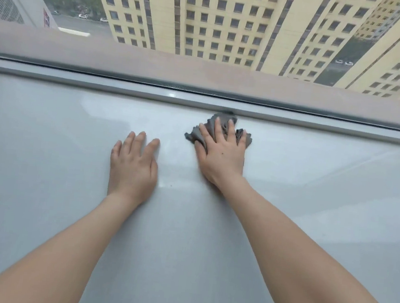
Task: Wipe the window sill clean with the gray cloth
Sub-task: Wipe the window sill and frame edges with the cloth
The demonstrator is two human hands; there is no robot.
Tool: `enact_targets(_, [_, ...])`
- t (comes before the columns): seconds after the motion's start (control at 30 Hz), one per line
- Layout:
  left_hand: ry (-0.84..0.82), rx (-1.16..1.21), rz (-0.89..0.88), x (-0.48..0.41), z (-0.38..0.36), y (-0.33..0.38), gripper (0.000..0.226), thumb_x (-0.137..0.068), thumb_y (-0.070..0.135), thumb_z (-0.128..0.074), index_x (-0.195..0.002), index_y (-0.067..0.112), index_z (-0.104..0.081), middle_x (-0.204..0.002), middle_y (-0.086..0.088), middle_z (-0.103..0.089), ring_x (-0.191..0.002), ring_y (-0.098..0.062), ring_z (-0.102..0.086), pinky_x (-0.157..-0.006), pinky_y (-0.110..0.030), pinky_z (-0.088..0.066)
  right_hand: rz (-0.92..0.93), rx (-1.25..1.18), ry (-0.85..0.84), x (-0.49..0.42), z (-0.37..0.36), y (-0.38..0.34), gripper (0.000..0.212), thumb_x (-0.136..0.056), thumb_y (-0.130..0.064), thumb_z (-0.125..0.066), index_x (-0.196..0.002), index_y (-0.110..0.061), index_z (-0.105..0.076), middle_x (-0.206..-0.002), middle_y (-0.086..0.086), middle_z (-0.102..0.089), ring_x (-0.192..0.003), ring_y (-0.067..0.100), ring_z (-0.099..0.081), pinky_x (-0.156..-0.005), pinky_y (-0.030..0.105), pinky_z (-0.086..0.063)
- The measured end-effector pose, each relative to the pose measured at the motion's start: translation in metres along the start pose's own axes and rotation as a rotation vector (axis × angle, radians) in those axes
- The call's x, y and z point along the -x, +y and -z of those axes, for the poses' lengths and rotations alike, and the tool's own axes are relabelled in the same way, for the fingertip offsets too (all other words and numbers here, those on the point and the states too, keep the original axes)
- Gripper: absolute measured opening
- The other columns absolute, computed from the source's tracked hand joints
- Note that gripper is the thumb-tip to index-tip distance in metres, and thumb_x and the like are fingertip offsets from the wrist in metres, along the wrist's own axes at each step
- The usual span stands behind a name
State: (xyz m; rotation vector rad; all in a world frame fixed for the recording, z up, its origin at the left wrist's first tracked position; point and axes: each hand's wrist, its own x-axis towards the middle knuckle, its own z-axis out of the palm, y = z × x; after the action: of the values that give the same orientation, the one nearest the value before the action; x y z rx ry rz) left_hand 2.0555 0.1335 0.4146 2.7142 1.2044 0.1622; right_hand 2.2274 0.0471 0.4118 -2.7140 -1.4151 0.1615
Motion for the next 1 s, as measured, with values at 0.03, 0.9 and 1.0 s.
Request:
enact_targets(0.03, [0.012, -0.005, 0.001, -0.001, -0.001, 0.000, 0.049, -0.082, 0.025, -0.024, -0.124, 0.017, -0.049, -0.137, -0.016, -0.046, -0.131, -0.036, -0.034, -0.108, -0.050, -0.022, 0.089, -0.004, 0.029, -0.009, -0.001, -0.010, 0.050, -0.096, -0.050, -0.025, -0.144, -0.036, -0.030, -0.158, 0.001, -0.019, -0.146, 0.031, -0.008, -0.114, 0.054, 0.002])
enact_targets(0.9, [0.041, -0.003, -0.067, 0.000, -0.010, 0.033, 0.043, -0.083, 0.031, -0.025, -0.110, 0.016, -0.055, -0.123, -0.019, -0.053, -0.124, -0.039, -0.040, -0.103, -0.052, -0.022, 0.487, 0.037, 0.061, -0.035, 0.018, -0.035, 0.044, -0.098, -0.021, -0.036, -0.141, -0.012, -0.039, -0.155, 0.005, -0.027, -0.144, 0.021, -0.023, -0.116, 0.037, -0.010])
enact_targets(1.0, [0.036, 0.003, -0.079, 0.006, -0.012, 0.033, 0.049, -0.083, 0.032, -0.022, -0.118, 0.017, -0.053, -0.127, -0.019, -0.050, -0.127, -0.038, -0.036, -0.104, -0.050, -0.016, 0.388, 0.016, 0.049, -0.042, 0.018, -0.017, 0.044, -0.102, -0.025, -0.032, -0.145, -0.018, -0.030, -0.157, -0.003, -0.021, -0.145, 0.014, -0.017, -0.116, 0.029, -0.007])
